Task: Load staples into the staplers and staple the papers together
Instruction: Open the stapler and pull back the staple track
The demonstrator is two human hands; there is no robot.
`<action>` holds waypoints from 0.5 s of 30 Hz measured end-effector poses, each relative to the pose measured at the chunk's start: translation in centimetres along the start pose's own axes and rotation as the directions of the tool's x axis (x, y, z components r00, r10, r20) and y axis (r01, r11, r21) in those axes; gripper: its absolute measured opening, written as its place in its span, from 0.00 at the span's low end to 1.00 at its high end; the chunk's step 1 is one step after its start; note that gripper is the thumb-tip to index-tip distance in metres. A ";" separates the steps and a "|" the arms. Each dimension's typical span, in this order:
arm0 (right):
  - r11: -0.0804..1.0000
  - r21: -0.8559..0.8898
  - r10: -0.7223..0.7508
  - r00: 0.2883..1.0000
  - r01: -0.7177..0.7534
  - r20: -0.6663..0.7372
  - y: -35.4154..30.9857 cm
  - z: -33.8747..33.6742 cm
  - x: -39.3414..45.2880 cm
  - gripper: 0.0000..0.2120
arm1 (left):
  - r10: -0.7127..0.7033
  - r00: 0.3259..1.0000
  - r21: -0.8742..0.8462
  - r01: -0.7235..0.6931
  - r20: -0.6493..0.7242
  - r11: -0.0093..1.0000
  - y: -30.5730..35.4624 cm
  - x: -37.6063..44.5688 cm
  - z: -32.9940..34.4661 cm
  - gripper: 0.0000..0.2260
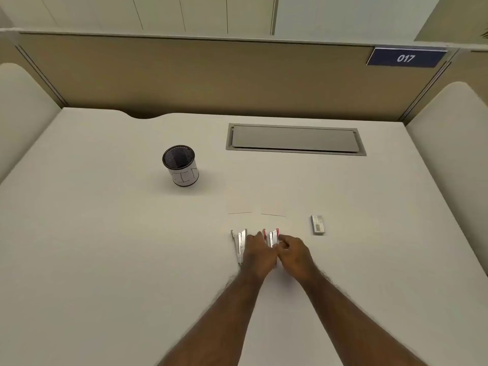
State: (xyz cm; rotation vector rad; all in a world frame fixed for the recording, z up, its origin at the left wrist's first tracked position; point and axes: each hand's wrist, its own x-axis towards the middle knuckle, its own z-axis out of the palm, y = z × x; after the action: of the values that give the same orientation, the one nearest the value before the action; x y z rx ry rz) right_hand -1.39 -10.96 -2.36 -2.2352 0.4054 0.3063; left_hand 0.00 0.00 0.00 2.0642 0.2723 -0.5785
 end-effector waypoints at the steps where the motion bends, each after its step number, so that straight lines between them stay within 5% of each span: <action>1: 0.998 0.055 -0.006 1.000 0.005 0.005 0.1 0.1 0.1 0.10 | 0.004 1.000 -0.069 -0.003 0.021 0.998 0.0 0.0 0.1 0.10; 8: 0.976 0.190 0.113 0.993 -0.105 -0.028 0.2 0.3 0.2 0.10 | -0.005 0.999 -0.335 0.019 0.045 0.942 -0.3 0.2 0.6 0.11; 15: 0.934 0.350 0.076 0.997 -0.074 0.009 0.2 -1.3 0.1 0.10 | -0.027 0.992 -0.527 0.090 0.125 0.845 -0.7 -0.3 0.0 0.10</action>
State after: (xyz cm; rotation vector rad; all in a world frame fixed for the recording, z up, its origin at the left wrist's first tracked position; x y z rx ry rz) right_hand -1.28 -12.07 -1.71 -1.8739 0.5078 0.2466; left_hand -0.54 0.44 -0.37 1.4821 0.3834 -0.5777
